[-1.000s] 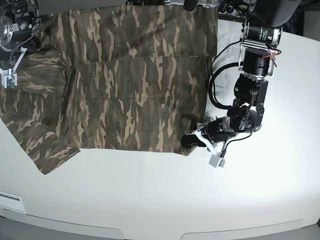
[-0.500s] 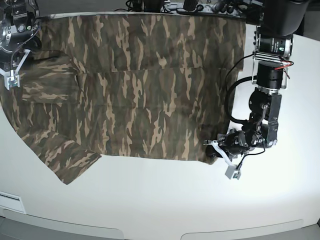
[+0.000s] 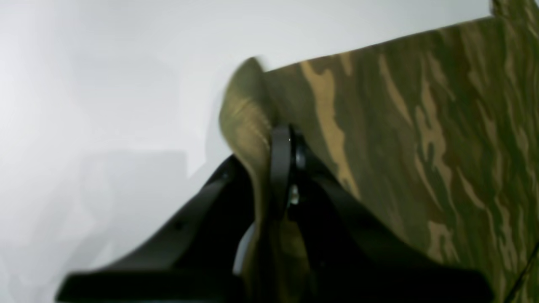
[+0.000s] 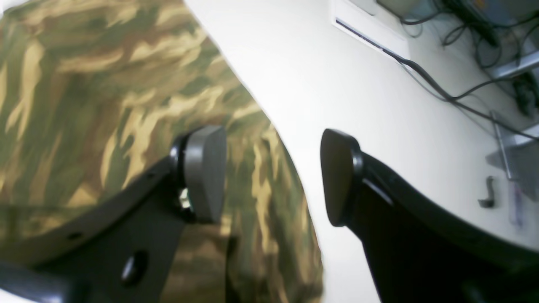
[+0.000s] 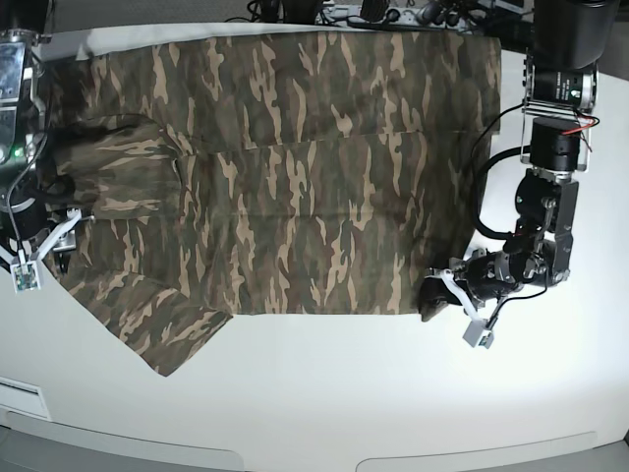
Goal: Fold the T-shirt properly
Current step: 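Grasp the hem corner with the left gripper and the shoulder with the right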
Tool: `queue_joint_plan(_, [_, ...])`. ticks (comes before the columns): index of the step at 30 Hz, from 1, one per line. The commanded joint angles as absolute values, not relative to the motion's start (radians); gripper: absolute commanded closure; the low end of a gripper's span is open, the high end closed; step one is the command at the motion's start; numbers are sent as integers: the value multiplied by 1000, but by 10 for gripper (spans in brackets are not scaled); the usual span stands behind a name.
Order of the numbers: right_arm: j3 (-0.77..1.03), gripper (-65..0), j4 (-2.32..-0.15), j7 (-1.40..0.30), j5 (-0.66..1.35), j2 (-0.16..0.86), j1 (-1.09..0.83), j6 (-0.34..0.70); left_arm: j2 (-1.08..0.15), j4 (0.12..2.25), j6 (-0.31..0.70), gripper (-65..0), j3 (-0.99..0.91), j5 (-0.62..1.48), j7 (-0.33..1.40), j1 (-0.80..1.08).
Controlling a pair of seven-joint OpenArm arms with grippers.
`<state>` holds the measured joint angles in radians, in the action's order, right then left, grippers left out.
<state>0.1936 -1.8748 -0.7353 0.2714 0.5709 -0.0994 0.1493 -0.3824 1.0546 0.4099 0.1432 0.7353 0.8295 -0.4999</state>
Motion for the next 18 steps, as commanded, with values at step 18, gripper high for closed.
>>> queue_joint_plan(18, [204, -377, -673, -659, 540, 567, 669, 461, -354, 1071, 453, 0, 138, 753, 811, -530])
